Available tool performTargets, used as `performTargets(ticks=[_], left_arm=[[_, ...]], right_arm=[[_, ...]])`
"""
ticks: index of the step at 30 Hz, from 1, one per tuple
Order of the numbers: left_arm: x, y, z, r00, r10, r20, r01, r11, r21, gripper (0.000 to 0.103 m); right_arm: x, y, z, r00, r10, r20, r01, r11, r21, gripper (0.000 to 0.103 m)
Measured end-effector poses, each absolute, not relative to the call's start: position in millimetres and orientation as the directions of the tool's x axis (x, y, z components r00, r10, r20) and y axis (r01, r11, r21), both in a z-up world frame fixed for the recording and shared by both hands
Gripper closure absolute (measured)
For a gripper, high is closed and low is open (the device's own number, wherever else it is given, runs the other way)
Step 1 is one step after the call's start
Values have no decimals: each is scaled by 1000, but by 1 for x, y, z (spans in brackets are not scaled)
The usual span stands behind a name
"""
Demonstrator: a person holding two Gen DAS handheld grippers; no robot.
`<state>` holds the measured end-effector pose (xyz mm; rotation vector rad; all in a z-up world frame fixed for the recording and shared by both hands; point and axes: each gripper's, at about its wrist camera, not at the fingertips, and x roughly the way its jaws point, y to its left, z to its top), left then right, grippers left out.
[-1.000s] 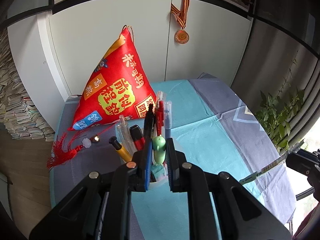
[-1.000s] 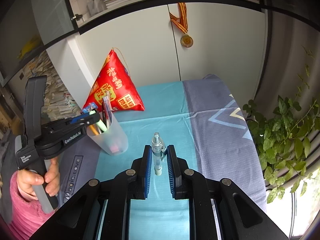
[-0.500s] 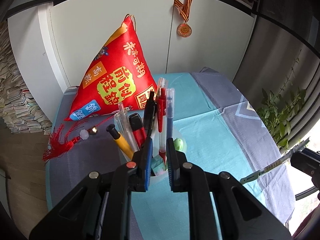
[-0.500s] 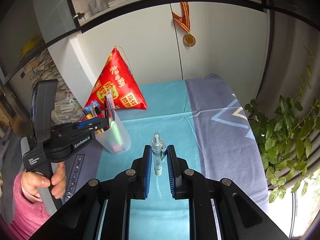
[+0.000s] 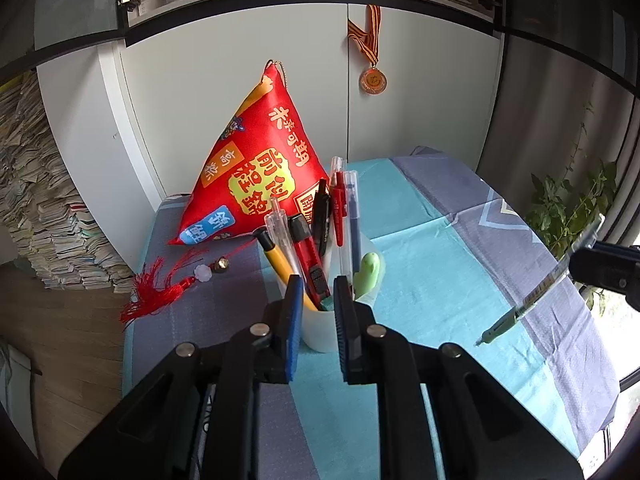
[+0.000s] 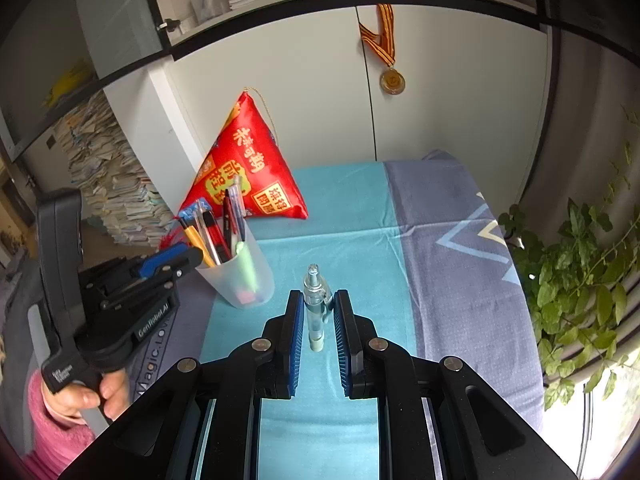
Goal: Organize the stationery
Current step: 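Drop the green highlighter then the clear pen into the frosted cup, open both grippers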
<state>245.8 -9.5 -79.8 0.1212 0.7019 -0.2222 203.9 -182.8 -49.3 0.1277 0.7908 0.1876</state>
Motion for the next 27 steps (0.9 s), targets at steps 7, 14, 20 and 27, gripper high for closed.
performTargets(ticks=[7, 14, 20, 27], left_arm=[[227, 25, -82, 784, -108, -611, 155, 988, 25, 73], [212, 57, -91, 791, -56, -610, 88, 996, 23, 71], [204, 68, -100, 784, -50, -619, 71, 997, 9, 68], [202, 75, -105, 781, -60, -622, 68, 998, -11, 67]], right_arm=[[208, -163, -20, 724, 225, -652, -165, 974, 153, 87], [219, -122, 13, 757, 259, -599, -247, 963, 103, 87], [238, -92, 20, 753, 278, -597, -284, 955, 86, 87], [256, -70, 7, 756, 236, -610, -275, 961, 31, 87]])
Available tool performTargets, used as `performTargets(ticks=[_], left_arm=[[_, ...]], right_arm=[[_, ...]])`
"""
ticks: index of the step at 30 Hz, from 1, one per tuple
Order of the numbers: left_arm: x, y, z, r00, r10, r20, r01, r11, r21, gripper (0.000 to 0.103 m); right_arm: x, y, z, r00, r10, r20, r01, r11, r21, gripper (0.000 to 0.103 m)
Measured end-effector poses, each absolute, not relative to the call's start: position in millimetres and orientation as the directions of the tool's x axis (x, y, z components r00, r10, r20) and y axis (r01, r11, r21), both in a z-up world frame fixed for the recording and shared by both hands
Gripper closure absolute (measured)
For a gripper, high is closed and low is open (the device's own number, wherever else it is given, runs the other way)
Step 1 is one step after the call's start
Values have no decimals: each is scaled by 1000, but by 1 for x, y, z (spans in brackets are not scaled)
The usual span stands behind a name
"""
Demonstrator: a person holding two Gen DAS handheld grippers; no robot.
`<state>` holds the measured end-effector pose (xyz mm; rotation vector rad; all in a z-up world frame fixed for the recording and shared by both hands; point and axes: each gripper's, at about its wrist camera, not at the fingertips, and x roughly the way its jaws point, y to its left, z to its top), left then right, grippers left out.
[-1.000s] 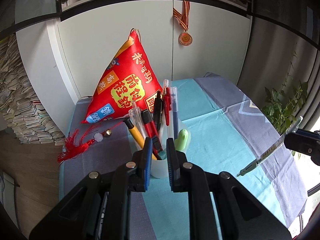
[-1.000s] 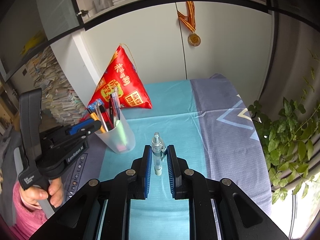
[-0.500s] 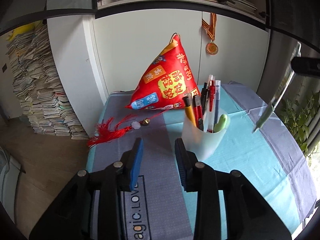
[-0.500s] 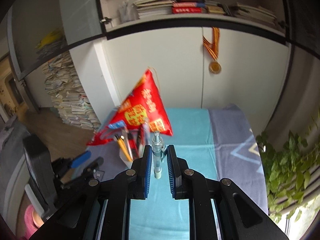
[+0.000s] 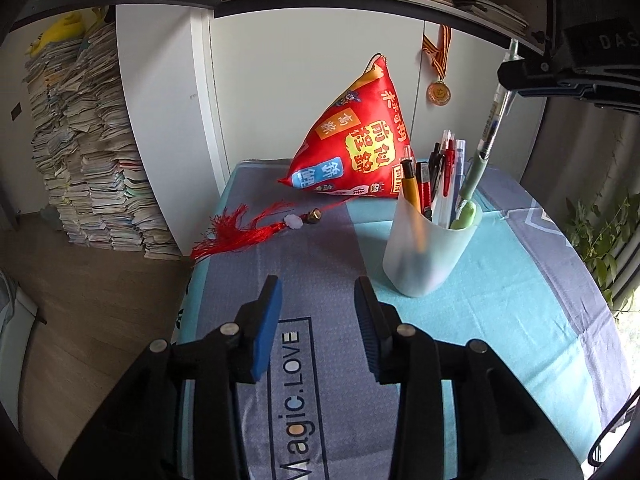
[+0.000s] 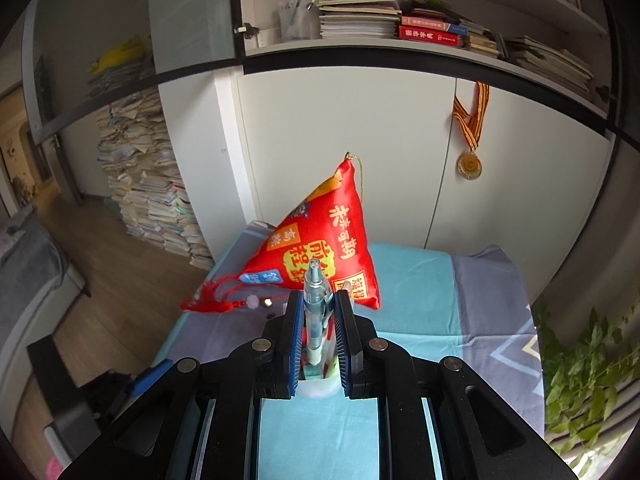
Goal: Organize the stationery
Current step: 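Drop the green highlighter then the clear pen into the frosted cup, open both grippers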
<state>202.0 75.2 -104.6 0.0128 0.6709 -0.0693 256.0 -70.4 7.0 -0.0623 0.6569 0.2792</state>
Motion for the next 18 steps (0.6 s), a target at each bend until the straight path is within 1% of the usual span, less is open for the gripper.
performTargets(ticks=[5, 11, 15, 18], left_arm=[[202, 78, -107, 776, -72, -627, 76, 997, -20, 67], [205, 78, -109, 771, -85, -631, 87, 996, -28, 67], [208, 79, -112, 765, -90, -637, 91, 995, -31, 67], [209, 79, -114, 761, -91, -642, 91, 995, -33, 67]], right_arm=[[269, -64, -10, 755, 193, -627, -248, 969, -1, 87], [279, -59, -20, 748, 192, -635, -246, 969, 4, 87], [276, -50, -24, 790, 146, -595, -233, 970, -72, 87], [276, -46, -32, 785, 138, -604, -244, 965, -96, 87]])
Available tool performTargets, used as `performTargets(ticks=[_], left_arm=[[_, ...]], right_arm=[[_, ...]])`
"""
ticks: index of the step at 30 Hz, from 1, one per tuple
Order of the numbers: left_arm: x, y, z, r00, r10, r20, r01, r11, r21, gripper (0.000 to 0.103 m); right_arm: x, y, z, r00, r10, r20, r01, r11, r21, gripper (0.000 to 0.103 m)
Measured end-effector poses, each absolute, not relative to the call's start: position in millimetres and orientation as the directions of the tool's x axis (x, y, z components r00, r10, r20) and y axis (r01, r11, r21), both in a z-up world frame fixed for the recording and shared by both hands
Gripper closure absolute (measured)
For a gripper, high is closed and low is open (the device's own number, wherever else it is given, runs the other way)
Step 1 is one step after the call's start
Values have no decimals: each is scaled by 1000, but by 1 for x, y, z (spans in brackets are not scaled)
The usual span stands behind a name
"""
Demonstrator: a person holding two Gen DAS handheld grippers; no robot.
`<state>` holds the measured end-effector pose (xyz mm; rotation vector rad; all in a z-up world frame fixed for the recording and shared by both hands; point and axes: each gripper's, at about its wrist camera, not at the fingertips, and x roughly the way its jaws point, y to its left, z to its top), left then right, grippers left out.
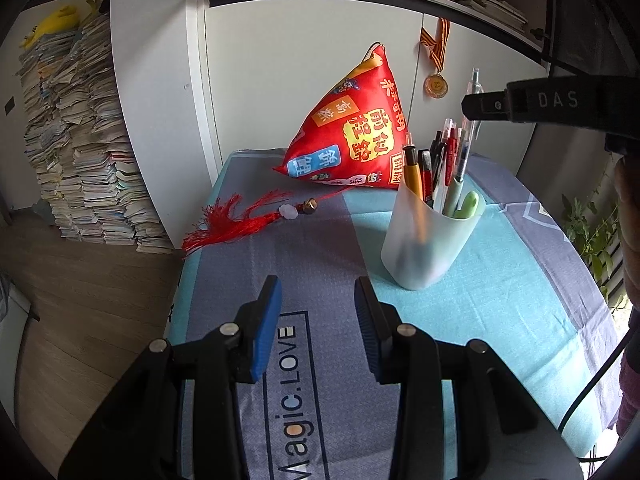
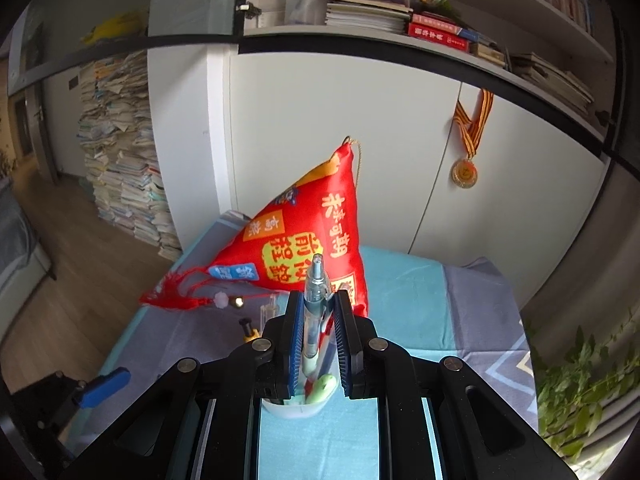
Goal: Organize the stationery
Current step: 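Drop the green highlighter then the clear pen into the frosted cup, open both grippers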
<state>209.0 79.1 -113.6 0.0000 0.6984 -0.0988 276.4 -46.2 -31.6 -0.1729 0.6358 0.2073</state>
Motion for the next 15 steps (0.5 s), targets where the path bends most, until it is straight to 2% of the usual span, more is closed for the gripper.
performTargets(ticks=[15], left_arm=[[207, 68, -116, 751, -122, -649, 130, 991, -36, 67]], right_arm=[[280, -64, -57, 704, 163, -691, -240, 971, -16, 87]])
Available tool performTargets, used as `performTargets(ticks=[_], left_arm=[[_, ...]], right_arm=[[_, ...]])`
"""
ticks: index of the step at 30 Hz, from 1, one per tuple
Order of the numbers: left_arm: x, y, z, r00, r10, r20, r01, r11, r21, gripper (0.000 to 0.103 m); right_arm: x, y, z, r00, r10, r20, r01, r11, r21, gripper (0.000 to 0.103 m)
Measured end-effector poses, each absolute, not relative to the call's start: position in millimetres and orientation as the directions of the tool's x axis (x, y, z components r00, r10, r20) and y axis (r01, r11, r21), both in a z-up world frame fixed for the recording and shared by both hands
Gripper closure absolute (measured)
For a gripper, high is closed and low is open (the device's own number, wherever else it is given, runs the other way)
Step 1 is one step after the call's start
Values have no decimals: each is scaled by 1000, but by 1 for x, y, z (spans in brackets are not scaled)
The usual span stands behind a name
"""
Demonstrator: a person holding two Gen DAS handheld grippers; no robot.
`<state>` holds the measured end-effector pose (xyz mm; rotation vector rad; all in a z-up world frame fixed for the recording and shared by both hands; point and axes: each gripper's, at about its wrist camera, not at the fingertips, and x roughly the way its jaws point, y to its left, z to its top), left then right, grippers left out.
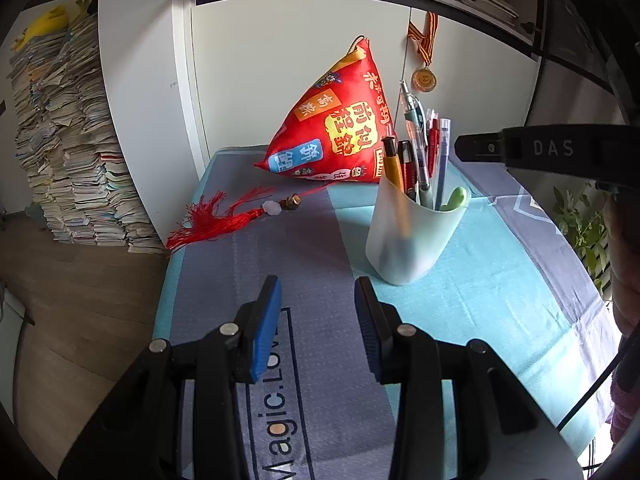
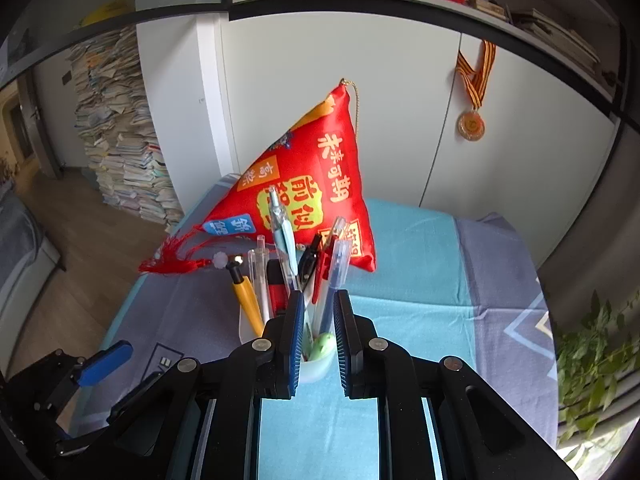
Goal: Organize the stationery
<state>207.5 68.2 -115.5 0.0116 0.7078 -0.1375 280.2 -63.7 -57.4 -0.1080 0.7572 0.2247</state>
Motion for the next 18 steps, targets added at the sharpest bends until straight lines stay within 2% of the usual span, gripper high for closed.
performTargets(ticks=[11, 18], left_arm=[[204, 55, -110, 756, -133, -641, 148, 989, -30, 63], [197, 43, -100, 772, -132, -622, 162, 987, -9, 51]], right_arm=[[268, -85, -53, 703, 188, -686, -227, 973, 35, 87], [256, -102, -56, 692, 195, -695, -218, 974, 56, 87]])
